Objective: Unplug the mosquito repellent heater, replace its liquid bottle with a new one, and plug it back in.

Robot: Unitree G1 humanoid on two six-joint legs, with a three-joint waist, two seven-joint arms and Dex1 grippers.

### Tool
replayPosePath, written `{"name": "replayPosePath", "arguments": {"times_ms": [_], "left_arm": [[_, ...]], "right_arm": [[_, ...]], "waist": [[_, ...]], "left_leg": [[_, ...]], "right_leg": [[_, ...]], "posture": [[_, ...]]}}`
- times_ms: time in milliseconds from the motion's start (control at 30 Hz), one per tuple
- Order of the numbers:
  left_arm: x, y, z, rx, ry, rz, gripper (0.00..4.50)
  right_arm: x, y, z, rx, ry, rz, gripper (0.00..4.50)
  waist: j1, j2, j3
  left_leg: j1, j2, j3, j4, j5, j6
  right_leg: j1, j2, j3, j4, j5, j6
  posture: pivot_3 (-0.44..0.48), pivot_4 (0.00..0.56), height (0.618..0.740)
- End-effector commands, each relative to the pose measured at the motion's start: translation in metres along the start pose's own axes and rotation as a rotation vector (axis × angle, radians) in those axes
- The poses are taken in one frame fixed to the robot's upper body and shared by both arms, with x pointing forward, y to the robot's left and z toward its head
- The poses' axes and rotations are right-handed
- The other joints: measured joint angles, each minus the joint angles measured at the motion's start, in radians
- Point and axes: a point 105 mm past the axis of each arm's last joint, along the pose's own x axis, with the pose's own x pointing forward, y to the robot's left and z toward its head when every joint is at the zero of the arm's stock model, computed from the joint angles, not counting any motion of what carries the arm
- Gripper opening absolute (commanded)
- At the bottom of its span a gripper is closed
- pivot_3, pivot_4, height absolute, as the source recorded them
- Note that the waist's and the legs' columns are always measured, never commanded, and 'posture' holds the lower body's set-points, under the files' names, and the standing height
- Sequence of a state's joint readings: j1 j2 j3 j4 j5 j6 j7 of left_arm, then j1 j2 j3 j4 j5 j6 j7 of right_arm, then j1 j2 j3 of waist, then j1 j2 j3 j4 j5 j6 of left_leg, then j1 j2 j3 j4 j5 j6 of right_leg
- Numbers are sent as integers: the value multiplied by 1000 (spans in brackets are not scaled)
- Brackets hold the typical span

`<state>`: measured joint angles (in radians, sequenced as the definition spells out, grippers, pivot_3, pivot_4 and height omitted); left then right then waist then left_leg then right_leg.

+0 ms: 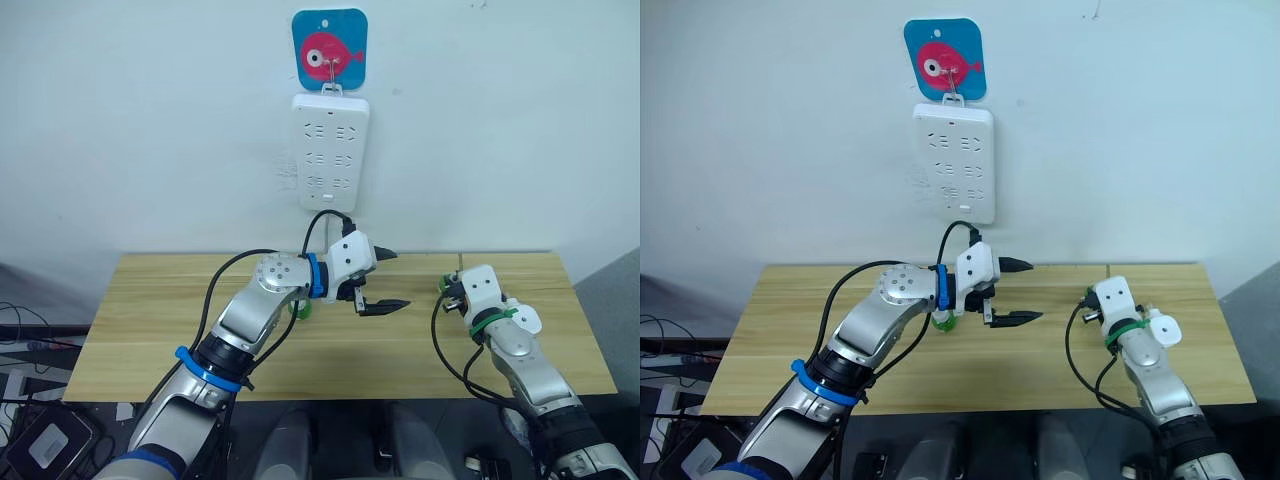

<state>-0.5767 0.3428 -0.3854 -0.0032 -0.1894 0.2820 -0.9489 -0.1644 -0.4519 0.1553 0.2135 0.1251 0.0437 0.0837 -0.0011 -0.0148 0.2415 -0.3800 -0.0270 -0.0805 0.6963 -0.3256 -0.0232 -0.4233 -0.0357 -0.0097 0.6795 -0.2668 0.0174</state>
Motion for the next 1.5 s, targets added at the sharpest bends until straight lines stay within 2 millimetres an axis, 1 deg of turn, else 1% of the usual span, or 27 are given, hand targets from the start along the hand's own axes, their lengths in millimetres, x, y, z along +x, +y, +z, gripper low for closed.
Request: {"name": "replayPosePath", "arguments": {"times_ms": [33,67,133,233,300,400,433,500,600,700,800,833,900,967,1000,1067,1167,1233,1400,1500], "left_arm": [[-4,0,11,36,-32,14,4500],[-5,-1,10,34,-30,15,4500],[-7,-1,9,29,-28,19,4500],[-9,-2,7,19,-26,27,4500],[-10,-3,6,14,-23,32,4500],[-16,1,5,-2,-28,67,4500],[-19,4,5,-13,-33,89,4500],[-28,7,4,-35,-39,129,4500],[-50,9,3,-51,-48,211,4500],[-81,11,5,-81,-78,363,4500],[-116,11,-1,-103,-74,564,4500],[-127,6,-8,-107,-51,613,4500],[-143,-4,-23,-126,-5,676,4500],[-155,-13,-41,-176,29,728,4500],[-158,-18,-51,-191,45,739,4500],[-156,-25,-65,-197,65,733,4500],[-145,-31,-77,-207,46,683,4500],[-137,-34,-86,-182,43,642,4500],[-126,-24,-107,-130,29,645,4500],[-120,-15,-114,-101,12,677,4500]], "right_arm": [[-1,-7,1,34,-31,-39,847],[-1,-6,0,40,-29,-41,847],[-1,-5,-2,30,-29,-36,1576],[-2,-5,-3,19,-27,-30,2499],[-2,-6,-3,12,-30,-30,3269],[-5,-9,9,-16,-83,-21,4262],[-7,-10,16,-24,-113,-11,4447],[-13,-11,31,-25,-168,15,4447],[-22,-6,57,-24,-239,82,4447],[-32,9,83,40,-281,234,4447],[-41,28,96,52,-275,406,4447],[-43,34,101,44,-278,463,4447],[-48,44,109,30,-280,555,4447],[-51,52,118,4,-292,628,4447],[-53,56,123,3,-296,677,4447],[-56,63,133,-15,-306,751,4447],[-64,71,147,-50,-320,876,4447],[-72,76,154,-73,-325,959,4447],[-86,76,166,-138,-334,1077,4447],[-91,75,170,-160,-341,1115,4447]], "waist": [[0,0,0],[0,0,0],[1,0,0],[1,0,0],[1,0,0],[1,0,0],[1,0,0],[1,0,0],[-2,0,0],[-3,1,0],[2,1,0],[4,1,0],[4,1,1],[9,1,3],[11,1,5],[20,2,10],[30,1,23],[31,1,30],[27,-1,53],[26,-2,64]], "left_leg": [[0,0,0,0,0,0],[0,0,0,0,0,0],[0,0,0,0,0,0],[0,0,0,0,0,0],[0,0,0,0,0,0],[0,0,0,0,0,0],[0,0,0,0,0,0],[0,0,0,0,0,0],[0,0,0,0,0,0],[1,1,-1,-1,0,0],[1,1,-2,-1,0,0],[2,1,-2,-1,0,1],[2,1,-2,-1,-1,1],[2,1,-3,-1,-1,1],[2,1,-3,-1,-2,3],[2,1,-3,-1,-2,4],[2,1,-3,-1,-2,4],[1,1,-3,-1,-2,4],[0,1,-4,-1,-2,4],[0,1,-3,-1,-3,4]], "right_leg": [[0,0,0,0,0,0],[0,0,0,0,0,0],[0,0,0,0,0,0],[0,0,0,0,0,0],[0,0,0,0,0,0],[0,0,0,0,0,0],[0,0,0,0,0,0],[0,0,0,0,0,0],[0,0,0,1,0,0],[0,0,-1,1,0,0],[1,0,-1,0,0,0],[2,0,-1,0,0,0],[2,0,-1,-2,0,0],[2,0,-1,-2,0,0],[2,0,-1,-2,0,0],[2,-1,-1,-2,0,0],[3,-1,-1,-2,0,-1],[3,-1,-1,-4,0,-1],[2,-2,-3,-5,0,-1],[2,-2,-3,-5,0,-1]], "posture": [[85,255,740],[85,255,740],[87,253,740],[88,250,740],[87,247,740],[85,243,740],[85,242,740],[85,239,740],[86,244,740],[89,249,740],[104,263,740],[109,264,740],[114,265,740],[124,278,740],[128,285,740],[128,299,740],[123,320,740],[120,331,740],[94,356,740],[80,366,740]]}}
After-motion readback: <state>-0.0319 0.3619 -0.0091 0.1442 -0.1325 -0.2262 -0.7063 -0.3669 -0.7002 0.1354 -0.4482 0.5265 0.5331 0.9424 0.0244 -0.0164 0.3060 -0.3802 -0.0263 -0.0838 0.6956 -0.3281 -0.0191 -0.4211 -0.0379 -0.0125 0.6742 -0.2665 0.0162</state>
